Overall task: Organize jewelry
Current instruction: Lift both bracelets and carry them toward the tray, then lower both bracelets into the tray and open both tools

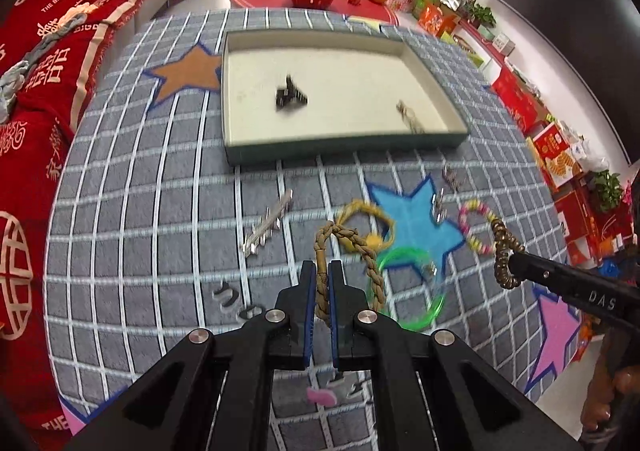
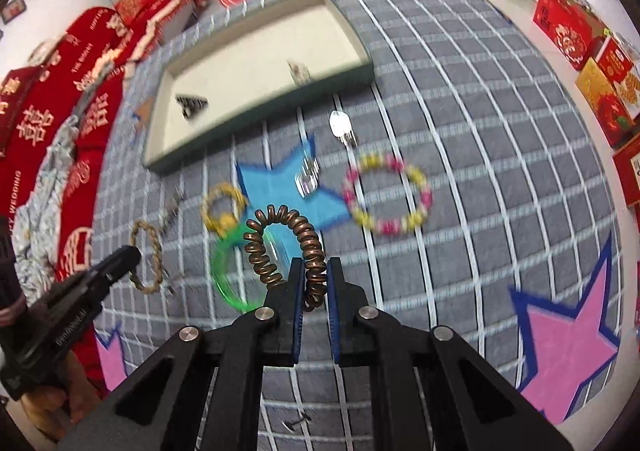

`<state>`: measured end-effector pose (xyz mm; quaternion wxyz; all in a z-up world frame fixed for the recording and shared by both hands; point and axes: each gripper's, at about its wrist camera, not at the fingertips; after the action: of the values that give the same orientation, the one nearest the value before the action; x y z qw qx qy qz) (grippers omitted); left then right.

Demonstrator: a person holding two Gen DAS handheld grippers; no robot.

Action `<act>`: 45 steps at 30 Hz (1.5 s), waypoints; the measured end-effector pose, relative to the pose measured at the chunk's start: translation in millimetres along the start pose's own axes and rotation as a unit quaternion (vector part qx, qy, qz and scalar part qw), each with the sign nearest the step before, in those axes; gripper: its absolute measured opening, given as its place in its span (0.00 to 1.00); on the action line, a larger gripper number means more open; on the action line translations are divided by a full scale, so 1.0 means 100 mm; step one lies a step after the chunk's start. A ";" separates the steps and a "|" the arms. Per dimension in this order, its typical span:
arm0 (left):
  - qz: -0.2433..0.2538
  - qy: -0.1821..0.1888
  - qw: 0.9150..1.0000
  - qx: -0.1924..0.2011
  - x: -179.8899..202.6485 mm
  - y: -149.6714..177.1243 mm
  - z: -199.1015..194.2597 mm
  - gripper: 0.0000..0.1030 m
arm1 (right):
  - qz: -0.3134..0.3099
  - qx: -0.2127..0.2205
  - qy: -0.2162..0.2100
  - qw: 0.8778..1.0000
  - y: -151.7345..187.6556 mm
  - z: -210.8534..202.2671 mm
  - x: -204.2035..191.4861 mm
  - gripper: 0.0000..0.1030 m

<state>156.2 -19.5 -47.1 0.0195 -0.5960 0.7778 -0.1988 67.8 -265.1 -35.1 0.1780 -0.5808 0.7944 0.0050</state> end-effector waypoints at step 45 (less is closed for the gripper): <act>0.043 -0.102 0.994 -0.014 0.33 -1.70 1.30 0.19 | -0.009 -0.020 -0.004 1.000 -2.15 0.92 0.04 0.11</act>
<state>337.1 -123.5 -103.2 0.0984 -0.5796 0.7992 -0.1253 291.0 -318.9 -79.4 0.1694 -0.5912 0.7882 0.0220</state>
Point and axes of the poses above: each gripper's, at about its wrist camera, not at the fingertips, and z roughly the way its jaws point, x to its right, y to its underside, and after that the axes turned 4 degrees about -x, right-handed
